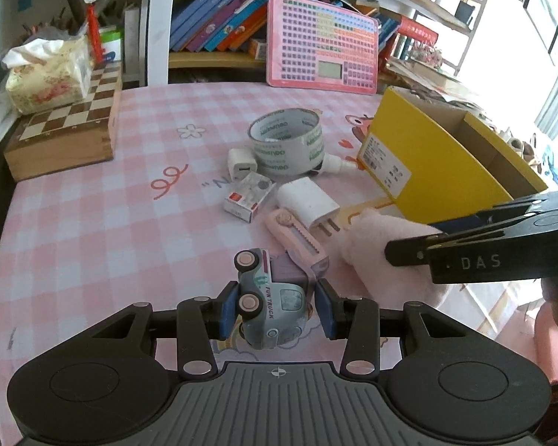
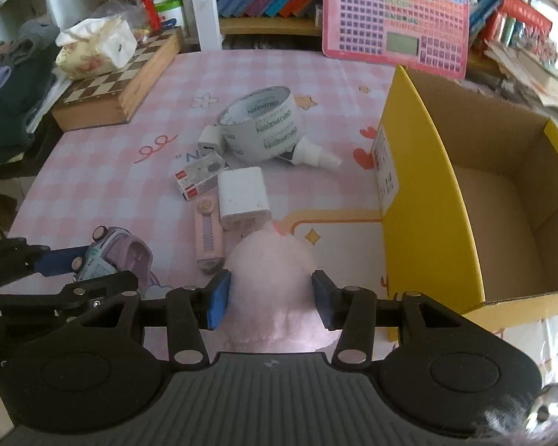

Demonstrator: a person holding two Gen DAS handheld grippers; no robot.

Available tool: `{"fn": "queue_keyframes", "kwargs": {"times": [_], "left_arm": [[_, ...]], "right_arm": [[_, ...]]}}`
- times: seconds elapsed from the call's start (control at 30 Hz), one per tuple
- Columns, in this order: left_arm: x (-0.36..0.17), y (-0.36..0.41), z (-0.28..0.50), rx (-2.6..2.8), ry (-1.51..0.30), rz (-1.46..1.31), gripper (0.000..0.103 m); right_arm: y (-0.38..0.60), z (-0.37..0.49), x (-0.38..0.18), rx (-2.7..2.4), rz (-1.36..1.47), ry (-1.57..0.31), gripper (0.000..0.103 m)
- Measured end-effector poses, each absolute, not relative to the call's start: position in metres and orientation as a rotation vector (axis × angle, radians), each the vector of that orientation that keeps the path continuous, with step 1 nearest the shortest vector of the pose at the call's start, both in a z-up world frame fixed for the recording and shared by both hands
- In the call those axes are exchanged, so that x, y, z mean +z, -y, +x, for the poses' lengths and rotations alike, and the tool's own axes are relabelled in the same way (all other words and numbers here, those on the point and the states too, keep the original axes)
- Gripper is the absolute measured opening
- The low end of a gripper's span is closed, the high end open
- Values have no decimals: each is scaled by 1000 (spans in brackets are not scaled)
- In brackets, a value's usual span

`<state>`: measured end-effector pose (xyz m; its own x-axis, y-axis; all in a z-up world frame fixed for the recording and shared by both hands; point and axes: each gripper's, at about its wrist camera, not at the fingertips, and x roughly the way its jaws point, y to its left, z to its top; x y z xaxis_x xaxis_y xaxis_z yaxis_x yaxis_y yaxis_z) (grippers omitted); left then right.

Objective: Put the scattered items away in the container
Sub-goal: 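Close the right gripper on the pink pig while the left gripper grasps the toy car, then lift the pig with the right gripper while the left carries the car toward the box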

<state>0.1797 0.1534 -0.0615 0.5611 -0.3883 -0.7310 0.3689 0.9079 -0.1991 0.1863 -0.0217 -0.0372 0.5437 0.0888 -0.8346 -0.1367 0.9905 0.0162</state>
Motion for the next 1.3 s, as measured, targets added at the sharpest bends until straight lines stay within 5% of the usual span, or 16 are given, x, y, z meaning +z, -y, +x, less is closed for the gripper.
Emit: {"fn": "queue_keyframes", "kwargs": {"times": [0.27,0.5,0.9,1.3], "left_arm": [[-59,-164,177,-435,-870,-59,42],[-56,-176,175,-421,-869,-101,41],[-18,-193,163,-495,-852,-235,41],[-6,-195,147,-546,-908,-250,41]], "right_arm": [[14,199,-53,104,-91,-990,60],[12,197,-48,115,-96,-984,47],[26,150,12,219,-50,-904,47],[30,117,10,263,23,-961,47]]}}
